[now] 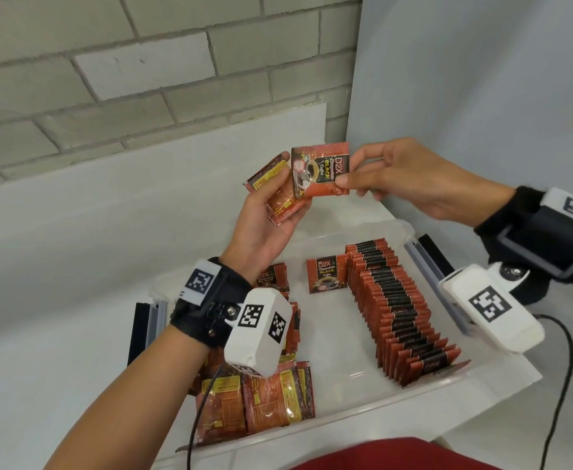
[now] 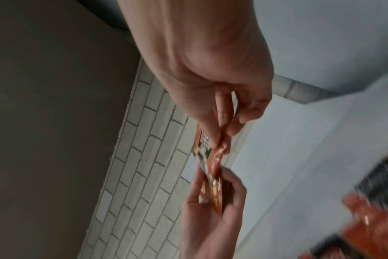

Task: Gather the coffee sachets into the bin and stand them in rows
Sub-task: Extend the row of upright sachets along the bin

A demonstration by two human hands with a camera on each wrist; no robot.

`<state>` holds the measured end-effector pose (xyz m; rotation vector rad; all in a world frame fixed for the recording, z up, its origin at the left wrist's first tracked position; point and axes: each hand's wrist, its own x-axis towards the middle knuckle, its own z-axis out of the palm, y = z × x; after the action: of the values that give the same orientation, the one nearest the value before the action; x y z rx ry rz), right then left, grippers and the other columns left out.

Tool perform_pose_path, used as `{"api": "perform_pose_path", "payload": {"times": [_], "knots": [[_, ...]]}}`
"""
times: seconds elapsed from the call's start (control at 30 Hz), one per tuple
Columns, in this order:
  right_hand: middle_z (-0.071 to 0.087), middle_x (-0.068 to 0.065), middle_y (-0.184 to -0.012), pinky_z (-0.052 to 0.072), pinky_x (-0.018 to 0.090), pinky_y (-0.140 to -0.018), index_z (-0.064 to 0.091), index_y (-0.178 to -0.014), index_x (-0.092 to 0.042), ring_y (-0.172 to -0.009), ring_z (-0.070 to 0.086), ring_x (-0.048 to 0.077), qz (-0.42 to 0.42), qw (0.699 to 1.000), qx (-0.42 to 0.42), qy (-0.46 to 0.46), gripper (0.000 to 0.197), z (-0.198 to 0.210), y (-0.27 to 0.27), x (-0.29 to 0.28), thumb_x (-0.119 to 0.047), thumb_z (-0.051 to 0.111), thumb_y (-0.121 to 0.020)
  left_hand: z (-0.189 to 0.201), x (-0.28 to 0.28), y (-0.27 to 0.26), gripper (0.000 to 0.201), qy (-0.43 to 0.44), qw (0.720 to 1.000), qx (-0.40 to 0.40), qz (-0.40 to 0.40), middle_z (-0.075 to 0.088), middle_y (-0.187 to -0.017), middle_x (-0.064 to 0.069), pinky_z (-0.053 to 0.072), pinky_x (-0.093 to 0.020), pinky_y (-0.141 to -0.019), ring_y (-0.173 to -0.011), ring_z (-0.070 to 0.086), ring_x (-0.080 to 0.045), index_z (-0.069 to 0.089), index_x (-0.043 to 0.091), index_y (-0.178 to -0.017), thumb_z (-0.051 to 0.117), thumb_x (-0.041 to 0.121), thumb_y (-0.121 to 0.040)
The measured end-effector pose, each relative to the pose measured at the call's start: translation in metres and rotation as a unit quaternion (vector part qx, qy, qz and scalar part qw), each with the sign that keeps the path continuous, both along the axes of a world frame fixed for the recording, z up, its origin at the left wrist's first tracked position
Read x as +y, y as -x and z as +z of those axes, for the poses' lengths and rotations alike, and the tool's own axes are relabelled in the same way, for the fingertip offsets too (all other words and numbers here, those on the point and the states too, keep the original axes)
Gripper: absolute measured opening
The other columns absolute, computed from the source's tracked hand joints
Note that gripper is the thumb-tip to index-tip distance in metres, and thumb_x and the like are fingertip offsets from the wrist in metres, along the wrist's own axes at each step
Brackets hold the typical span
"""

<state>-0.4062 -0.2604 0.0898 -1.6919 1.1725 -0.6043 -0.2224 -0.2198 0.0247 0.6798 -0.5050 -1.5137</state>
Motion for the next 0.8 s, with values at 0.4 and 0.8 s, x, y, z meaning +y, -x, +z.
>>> {"api": "perform_pose_path", "payload": {"times": [0.4, 0.8], "knots": [[0.068, -0.008, -0.057, 0.051, 0.014, -0.070, 0.074, -0.099, -0.019, -0.065, 0.069, 0.012, 0.310, 0.871, 0.365, 0.109, 0.014, -0.006, -0.026, 0.010, -0.024, 0.069, -0.088, -0.001, 0.000, 0.000, 0.016, -0.031, 0.998, -0.036, 0.047, 0.062, -0.079, 0.001, 0.053, -0.028, -0.077, -0.078, 0.061, -0.012, 0.066, 0.019, -0.106, 0.055, 0.013, -0.096], [0.047, -0.008, -0.045, 0.048, 0.022, -0.058, 0.069, -0.084, -0.011, -0.038, 0.051, 0.007, 0.304, 0.820, 0.460, 0.154, 0.002, -0.027, -0.048, 0.028, -0.011, 0.070, -0.086, 0.001, 0.001, 0.001, 0.005, -0.063, 0.994, -0.074, 0.047, 0.065, -0.073, 0.001, 0.052, -0.025, -0.077, -0.071, 0.064, -0.009, 0.063, 0.014, -0.089, 0.061, 0.010, -0.092]]}}
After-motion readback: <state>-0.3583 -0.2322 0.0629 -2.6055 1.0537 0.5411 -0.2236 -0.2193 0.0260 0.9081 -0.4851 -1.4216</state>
